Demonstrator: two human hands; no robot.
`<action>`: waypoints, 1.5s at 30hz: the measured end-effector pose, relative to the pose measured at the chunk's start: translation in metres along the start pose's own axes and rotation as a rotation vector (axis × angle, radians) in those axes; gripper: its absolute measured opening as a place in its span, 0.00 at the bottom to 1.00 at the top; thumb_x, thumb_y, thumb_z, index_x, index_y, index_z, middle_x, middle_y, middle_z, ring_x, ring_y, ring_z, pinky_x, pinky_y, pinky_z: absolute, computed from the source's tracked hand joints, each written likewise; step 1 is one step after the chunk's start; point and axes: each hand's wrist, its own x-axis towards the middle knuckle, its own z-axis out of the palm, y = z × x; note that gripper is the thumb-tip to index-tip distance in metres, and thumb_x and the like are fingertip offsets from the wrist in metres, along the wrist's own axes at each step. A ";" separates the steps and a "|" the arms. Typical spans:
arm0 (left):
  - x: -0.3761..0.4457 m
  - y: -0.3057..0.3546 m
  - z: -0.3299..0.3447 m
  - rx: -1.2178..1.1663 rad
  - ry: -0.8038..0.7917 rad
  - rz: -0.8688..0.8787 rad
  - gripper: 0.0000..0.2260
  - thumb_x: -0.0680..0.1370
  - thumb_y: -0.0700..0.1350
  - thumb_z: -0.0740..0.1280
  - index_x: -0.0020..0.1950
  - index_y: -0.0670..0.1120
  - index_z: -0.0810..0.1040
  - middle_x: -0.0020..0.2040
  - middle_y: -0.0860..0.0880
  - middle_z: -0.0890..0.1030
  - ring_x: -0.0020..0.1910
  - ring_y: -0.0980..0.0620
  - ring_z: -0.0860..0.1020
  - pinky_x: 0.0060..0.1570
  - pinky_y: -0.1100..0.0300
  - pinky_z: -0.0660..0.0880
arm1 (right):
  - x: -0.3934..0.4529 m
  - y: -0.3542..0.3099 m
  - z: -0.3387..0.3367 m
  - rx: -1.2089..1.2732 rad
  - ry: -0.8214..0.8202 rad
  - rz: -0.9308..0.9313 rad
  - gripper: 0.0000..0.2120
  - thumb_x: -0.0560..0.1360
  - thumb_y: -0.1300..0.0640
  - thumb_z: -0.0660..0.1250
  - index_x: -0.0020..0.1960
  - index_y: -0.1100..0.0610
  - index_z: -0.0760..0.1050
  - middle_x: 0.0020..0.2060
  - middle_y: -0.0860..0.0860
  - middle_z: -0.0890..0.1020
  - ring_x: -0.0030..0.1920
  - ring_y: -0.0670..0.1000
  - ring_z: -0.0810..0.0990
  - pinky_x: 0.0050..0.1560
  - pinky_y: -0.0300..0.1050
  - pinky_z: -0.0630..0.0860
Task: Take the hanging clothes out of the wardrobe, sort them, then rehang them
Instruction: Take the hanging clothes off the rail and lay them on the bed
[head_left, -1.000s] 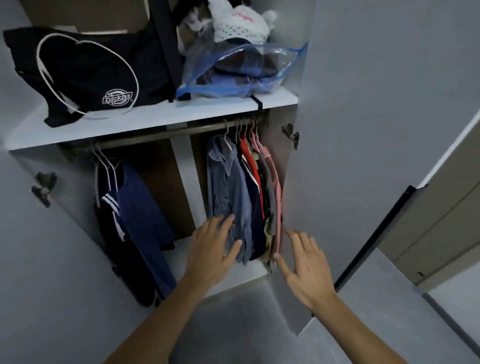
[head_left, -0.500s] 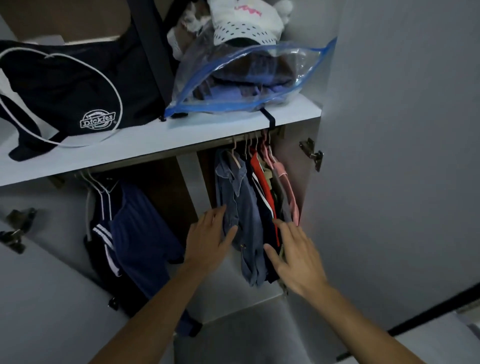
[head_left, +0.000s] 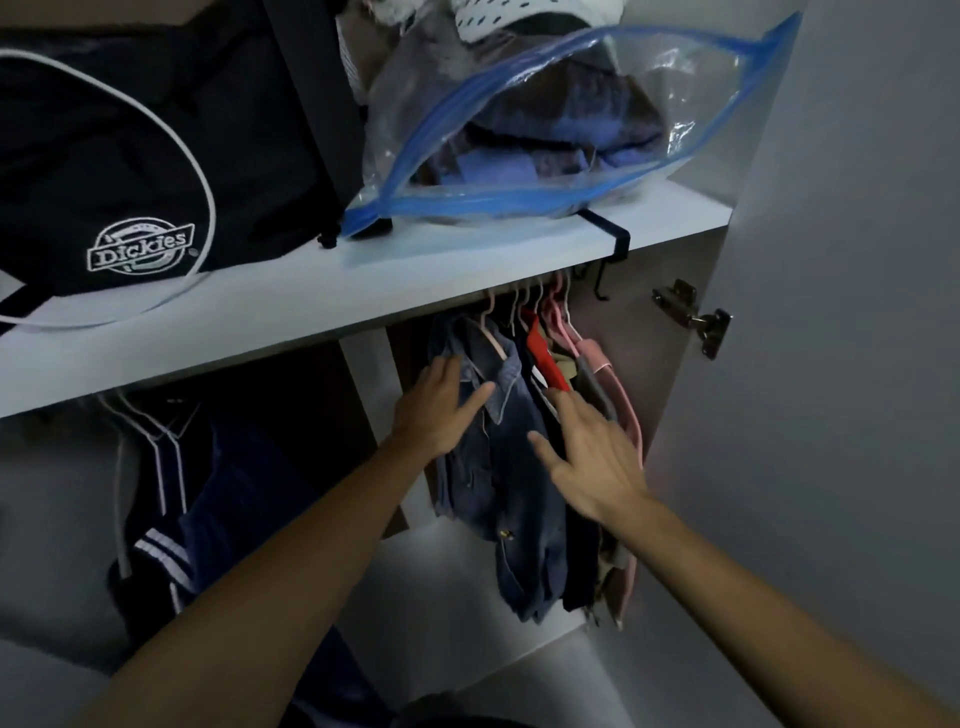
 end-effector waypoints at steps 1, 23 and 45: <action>0.013 -0.004 0.004 -0.010 0.005 -0.003 0.35 0.82 0.69 0.55 0.81 0.46 0.62 0.75 0.45 0.69 0.73 0.42 0.69 0.63 0.47 0.74 | 0.011 -0.002 0.008 -0.011 0.003 0.007 0.25 0.83 0.43 0.61 0.76 0.53 0.64 0.69 0.55 0.76 0.61 0.61 0.80 0.57 0.55 0.76; 0.109 -0.027 0.041 -0.189 0.181 0.076 0.38 0.74 0.76 0.54 0.71 0.49 0.71 0.72 0.43 0.70 0.71 0.39 0.70 0.63 0.45 0.74 | 0.100 0.014 0.089 -0.209 0.171 0.119 0.04 0.82 0.58 0.63 0.52 0.59 0.73 0.43 0.58 0.83 0.45 0.64 0.82 0.46 0.53 0.66; 0.069 -0.086 0.018 -0.268 0.133 -0.055 0.37 0.73 0.81 0.50 0.57 0.51 0.77 0.56 0.41 0.84 0.56 0.38 0.82 0.57 0.45 0.78 | 0.100 0.051 0.058 -0.150 0.259 0.216 0.15 0.87 0.46 0.55 0.66 0.53 0.73 0.57 0.59 0.82 0.50 0.68 0.82 0.40 0.54 0.70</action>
